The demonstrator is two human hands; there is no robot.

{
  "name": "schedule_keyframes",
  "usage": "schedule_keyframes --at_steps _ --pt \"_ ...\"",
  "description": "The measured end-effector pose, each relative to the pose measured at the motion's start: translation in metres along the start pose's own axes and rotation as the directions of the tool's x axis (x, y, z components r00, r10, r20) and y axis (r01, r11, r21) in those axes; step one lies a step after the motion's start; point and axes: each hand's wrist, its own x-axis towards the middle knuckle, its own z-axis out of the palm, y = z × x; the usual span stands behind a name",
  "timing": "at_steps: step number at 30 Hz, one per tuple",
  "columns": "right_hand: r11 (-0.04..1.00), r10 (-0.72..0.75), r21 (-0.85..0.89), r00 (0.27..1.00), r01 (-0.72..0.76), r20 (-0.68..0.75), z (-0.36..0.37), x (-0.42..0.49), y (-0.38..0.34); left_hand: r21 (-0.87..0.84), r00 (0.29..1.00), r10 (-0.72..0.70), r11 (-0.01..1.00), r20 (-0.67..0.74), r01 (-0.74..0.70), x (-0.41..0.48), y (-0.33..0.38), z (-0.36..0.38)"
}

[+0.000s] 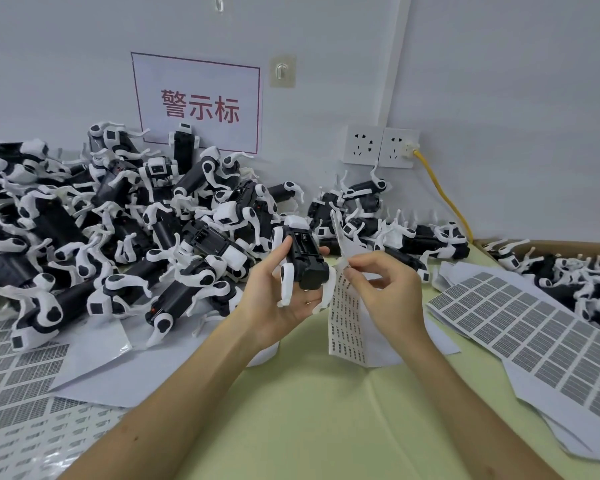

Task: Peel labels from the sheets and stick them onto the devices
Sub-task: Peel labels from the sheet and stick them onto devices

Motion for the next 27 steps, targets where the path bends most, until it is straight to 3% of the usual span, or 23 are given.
schedule_keyframes --at_steps 10,21,27 --pt "0.997 0.06 0.052 0.998 -0.058 -0.028 0.002 0.001 0.004 -0.051 1.0 0.024 0.998 -0.002 -0.024 0.003 -0.002 -0.002" --pt "0.977 0.18 0.111 0.983 -0.183 0.034 0.006 0.001 0.002 -0.037 0.988 0.067 0.997 -0.142 -0.073 0.007 -0.002 -0.004" --pt "0.962 0.222 0.152 0.973 -0.228 0.056 0.004 0.001 0.002 0.171 0.926 0.3 0.949 -0.23 -0.265 0.003 0.012 0.004"
